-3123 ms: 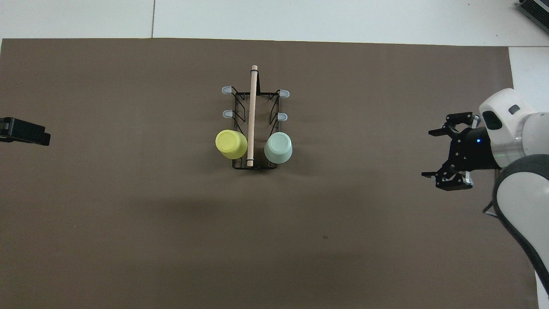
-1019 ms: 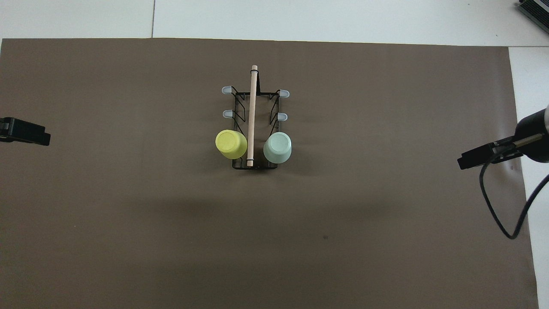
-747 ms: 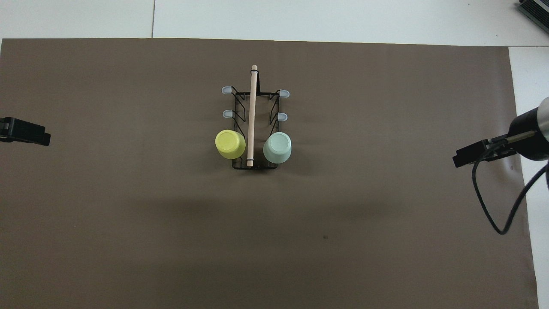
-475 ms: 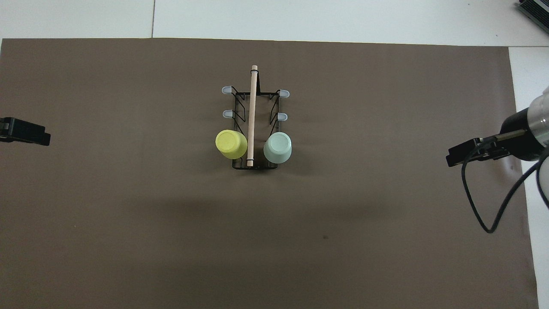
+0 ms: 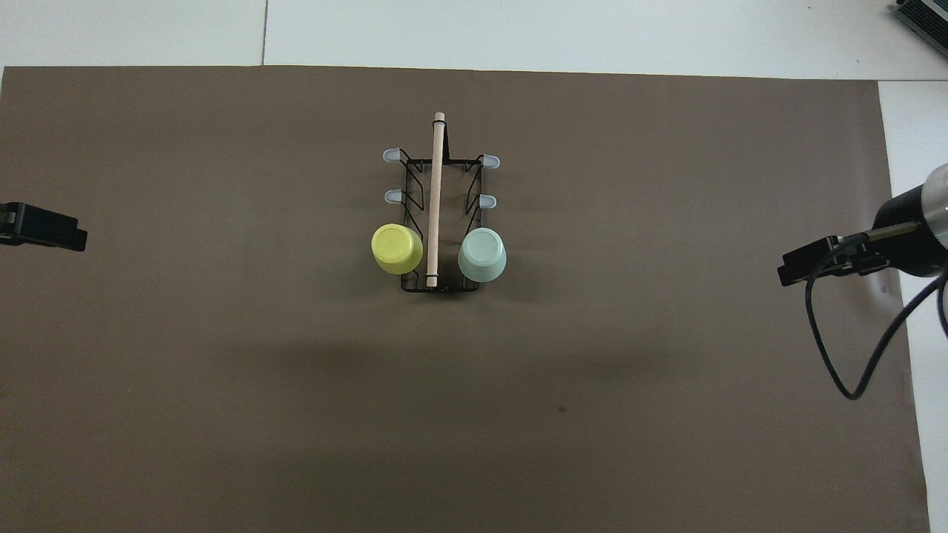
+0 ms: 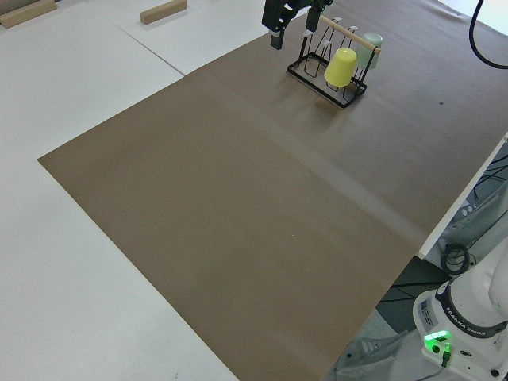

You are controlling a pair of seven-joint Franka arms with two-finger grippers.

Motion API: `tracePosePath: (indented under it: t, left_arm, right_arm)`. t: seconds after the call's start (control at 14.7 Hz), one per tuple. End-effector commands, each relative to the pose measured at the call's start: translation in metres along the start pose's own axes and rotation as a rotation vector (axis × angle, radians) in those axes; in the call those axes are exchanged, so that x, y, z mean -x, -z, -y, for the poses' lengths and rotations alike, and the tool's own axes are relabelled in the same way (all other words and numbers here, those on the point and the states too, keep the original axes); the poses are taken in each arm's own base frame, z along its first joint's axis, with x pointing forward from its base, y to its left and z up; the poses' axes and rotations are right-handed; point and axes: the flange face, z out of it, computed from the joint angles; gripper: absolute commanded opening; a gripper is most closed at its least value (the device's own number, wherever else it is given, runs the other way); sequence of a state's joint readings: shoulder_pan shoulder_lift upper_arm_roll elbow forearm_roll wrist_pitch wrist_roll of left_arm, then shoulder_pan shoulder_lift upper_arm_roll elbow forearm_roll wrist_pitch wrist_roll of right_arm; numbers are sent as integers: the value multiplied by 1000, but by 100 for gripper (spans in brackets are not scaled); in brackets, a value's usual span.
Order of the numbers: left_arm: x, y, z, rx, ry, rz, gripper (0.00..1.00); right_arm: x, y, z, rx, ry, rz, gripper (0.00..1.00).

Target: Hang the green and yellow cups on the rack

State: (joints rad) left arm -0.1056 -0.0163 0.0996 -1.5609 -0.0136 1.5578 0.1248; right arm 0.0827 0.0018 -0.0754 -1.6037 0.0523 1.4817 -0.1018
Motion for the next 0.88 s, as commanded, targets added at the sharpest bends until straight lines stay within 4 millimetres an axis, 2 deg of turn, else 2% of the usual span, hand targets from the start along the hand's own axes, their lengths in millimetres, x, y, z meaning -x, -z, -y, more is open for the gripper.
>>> tracePosePath:
  t: [0.0,0.41,0.81]
  left_arm:
    - [1,1,2,8,-8,3,100]
    - [1,1,2,8,-8,4,100]
    - [1,1,2,8,-8,4,100]
  right_arm:
    - [-2,3,0,11,-15,-8,100]
    - [-3,6,0,11,-26,-26,100]
    - [-2,7,-1,82,-36,-21,100]
